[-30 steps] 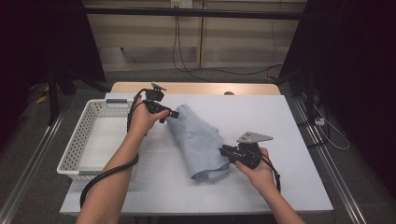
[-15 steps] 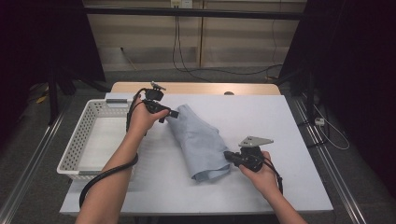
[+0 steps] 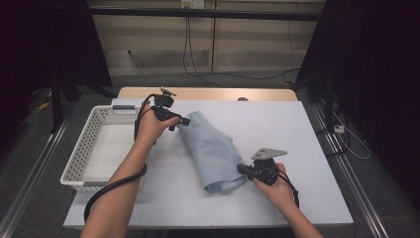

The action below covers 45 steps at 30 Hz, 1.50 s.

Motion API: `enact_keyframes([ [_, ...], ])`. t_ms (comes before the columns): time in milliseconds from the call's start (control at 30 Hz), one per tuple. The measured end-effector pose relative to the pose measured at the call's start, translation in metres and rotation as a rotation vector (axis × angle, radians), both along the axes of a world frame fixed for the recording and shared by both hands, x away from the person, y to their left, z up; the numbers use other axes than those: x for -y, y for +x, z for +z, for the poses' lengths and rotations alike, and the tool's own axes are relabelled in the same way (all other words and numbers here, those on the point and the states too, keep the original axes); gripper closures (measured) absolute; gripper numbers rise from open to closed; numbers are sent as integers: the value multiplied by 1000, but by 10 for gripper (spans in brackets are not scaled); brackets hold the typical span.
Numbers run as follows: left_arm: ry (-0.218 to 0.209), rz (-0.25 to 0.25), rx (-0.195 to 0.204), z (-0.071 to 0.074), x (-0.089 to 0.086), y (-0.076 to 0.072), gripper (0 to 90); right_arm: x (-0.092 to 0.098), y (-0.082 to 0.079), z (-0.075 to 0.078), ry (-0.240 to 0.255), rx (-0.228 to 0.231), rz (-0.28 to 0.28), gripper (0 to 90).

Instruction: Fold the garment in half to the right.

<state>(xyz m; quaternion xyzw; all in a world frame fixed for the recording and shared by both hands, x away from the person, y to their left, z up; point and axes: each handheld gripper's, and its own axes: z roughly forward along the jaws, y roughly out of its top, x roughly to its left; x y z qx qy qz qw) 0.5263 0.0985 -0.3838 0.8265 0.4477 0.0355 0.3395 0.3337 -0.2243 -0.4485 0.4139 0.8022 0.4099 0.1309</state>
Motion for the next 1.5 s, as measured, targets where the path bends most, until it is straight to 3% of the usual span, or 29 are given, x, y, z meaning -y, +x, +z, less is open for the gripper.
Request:
enact_keyframes([
  [133, -1, -6, -1, 0, 1, -1, 220, 1, 0, 2, 15, 0, -9, 863],
  [300, -5, -14, -3, 0, 0, -4, 207, 4, -1, 9, 35, 20, -22, 733],
  [500, 0, -23, -6, 2, 1, -8, 191, 7, -2, 16, 19, 58, -59, 555],
  [667, 1, -37, -22, 2, 3, -12, 184, 10, -1, 17, 26, 59, -81, 448],
  [1067, -36, -59, -39, 0, 7, -27, 165, 19, 2, 15, 47, 57, -83, 324],
  [1500, -43, -81, -59, -1, 11, -43, 149, 22, 1, 15, 61, 55, -69, 225],
])
